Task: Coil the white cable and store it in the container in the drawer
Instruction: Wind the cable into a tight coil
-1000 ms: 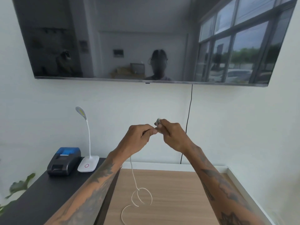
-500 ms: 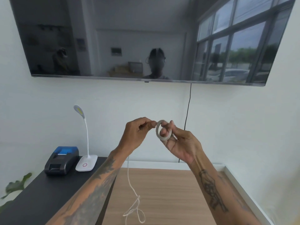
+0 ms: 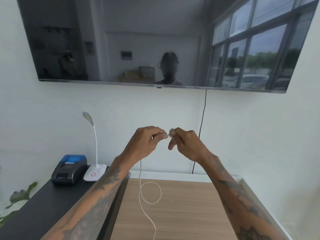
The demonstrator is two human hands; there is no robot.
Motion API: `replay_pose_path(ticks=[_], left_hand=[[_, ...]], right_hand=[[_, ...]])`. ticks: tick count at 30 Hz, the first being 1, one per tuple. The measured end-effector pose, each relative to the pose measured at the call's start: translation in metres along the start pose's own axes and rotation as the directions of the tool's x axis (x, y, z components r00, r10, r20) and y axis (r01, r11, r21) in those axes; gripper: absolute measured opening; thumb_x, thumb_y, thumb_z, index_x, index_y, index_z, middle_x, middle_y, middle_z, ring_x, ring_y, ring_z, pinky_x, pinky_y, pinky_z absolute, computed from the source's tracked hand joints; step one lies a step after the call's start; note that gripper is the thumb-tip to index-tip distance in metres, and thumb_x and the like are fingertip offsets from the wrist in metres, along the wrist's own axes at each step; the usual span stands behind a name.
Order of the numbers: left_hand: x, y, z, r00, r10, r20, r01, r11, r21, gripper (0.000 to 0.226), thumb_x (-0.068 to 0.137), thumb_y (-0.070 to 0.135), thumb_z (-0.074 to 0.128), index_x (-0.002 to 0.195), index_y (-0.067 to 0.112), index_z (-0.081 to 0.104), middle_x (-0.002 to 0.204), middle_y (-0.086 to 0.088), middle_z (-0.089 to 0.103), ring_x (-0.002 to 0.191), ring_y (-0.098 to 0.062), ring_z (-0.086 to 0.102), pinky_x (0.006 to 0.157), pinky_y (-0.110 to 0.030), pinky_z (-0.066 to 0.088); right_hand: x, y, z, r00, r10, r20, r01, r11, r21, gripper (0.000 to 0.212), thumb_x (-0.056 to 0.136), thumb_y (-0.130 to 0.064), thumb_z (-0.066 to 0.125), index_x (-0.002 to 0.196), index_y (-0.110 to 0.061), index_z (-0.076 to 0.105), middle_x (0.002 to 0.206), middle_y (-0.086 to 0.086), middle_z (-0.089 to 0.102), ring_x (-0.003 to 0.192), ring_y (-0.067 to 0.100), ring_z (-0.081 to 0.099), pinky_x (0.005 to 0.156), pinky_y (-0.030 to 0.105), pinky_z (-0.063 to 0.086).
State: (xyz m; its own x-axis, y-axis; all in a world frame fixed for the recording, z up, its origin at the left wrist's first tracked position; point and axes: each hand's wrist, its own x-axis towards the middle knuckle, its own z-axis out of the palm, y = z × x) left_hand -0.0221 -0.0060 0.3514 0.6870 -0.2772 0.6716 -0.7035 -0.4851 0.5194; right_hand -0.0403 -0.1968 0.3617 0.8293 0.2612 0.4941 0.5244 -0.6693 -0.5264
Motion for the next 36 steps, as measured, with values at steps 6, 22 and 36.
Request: replay_pose_path(ticks=[6, 22, 36], left_hand=[[0.003, -0.004, -0.003, 0.993, -0.081, -0.088, 0.066, 0.983, -0.169, 0.011, 0.092, 0.026, 0.071, 0.090, 0.019, 0.078, 0.065, 0.001, 0.064, 0.056, -0.010, 0.049, 0.055, -0.016, 0.040], [-0.014, 0.009, 0.036, 0.985, -0.146, 0.094, 0.164, 0.959, -0.231, 0.017, 0.095, 0.034, 0.064, 0.088, 0.024, 0.076, 0.055, 0.004, 0.048, 0.051, -0.010, 0.037, 0.051, -0.016, 0.033], [-0.011, -0.002, 0.013, 0.990, -0.139, -0.027, 0.128, 0.959, -0.254, 0.019, 0.095, 0.036, 0.063, 0.083, 0.028, 0.076, 0.057, 0.011, 0.057, 0.053, -0.012, 0.038, 0.050, -0.017, 0.032]], right_hand=[[-0.015, -0.005, -0.014, 0.987, 0.030, 0.160, -0.133, 0.715, 0.686, 0.042, 0.104, -0.038, 0.044, 0.088, -0.005, 0.065, 0.060, -0.003, 0.051, 0.067, 0.016, 0.054, 0.069, 0.021, 0.043], [0.015, -0.019, -0.006, 0.837, 0.047, -0.546, 0.099, 0.967, 0.236, 0.015, 0.105, -0.005, 0.036, 0.096, -0.001, 0.046, 0.126, 0.003, 0.071, 0.083, 0.011, 0.062, 0.069, 0.023, 0.045], [-0.017, -0.002, -0.016, 0.962, -0.048, 0.270, -0.221, 0.446, 0.867, 0.042, 0.102, -0.037, 0.050, 0.083, -0.007, 0.073, 0.068, 0.002, 0.065, 0.075, 0.018, 0.067, 0.077, 0.025, 0.053]])
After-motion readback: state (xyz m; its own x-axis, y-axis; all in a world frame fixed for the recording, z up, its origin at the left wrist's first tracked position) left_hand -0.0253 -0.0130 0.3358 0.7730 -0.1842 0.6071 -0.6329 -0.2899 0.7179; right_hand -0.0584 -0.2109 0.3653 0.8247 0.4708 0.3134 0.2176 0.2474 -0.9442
